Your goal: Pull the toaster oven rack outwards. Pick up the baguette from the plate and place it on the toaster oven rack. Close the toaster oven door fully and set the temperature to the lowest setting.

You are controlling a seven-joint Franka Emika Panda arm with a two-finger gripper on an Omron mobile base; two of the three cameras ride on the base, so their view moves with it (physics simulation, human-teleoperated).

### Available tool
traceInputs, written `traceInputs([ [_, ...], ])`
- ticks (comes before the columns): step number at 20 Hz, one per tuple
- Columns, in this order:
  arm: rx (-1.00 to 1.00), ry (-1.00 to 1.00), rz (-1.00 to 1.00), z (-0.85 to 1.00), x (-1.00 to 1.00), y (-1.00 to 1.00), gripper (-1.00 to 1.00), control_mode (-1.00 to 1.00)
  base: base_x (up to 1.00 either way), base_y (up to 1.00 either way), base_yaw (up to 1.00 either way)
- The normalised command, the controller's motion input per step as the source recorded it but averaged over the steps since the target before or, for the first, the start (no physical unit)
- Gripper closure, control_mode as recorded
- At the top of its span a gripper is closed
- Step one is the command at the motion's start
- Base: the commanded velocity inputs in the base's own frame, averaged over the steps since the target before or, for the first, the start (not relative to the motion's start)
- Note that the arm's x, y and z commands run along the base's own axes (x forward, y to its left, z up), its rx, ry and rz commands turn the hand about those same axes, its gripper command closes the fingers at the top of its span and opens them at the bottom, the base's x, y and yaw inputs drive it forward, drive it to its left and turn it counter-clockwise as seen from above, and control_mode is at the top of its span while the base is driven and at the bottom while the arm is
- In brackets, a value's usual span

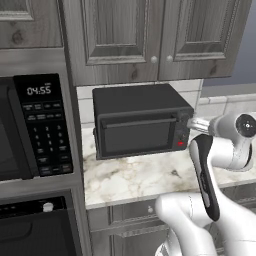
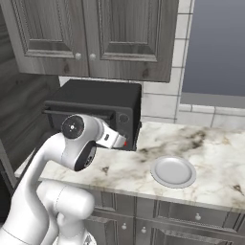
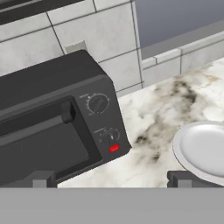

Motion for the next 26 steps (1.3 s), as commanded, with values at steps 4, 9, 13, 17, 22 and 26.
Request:
traceInputs([
  [4, 0.00, 0.00, 0.00, -0.08, 0.00, 0.00, -1.00, -1.00, 0.00, 0.00, 0.00],
  [9, 0.00, 0.00, 0.00, -0.19, 0.00, 0.00, -1.00, -1.00, 0.00, 0.00, 0.00],
  [13, 0.00, -0.03, 0.00, -0.16, 0.00, 0.00, -1.00, -1.00, 0.00, 0.00, 0.00],
  [17, 0.00, -0.07, 0.00, -0.08, 0.07, 0.00, -1.00, -1.00, 0.00, 0.00, 0.00],
  [22, 0.00, -0.07, 0.00, -0.17, 0.17, 0.00, -1.00, -1.00, 0.00, 0.00, 0.00],
  [26, 0.00, -0.04, 0.00, -0.15, 0.18, 0.00, -1.00, -1.00, 0.00, 0.00, 0.00],
])
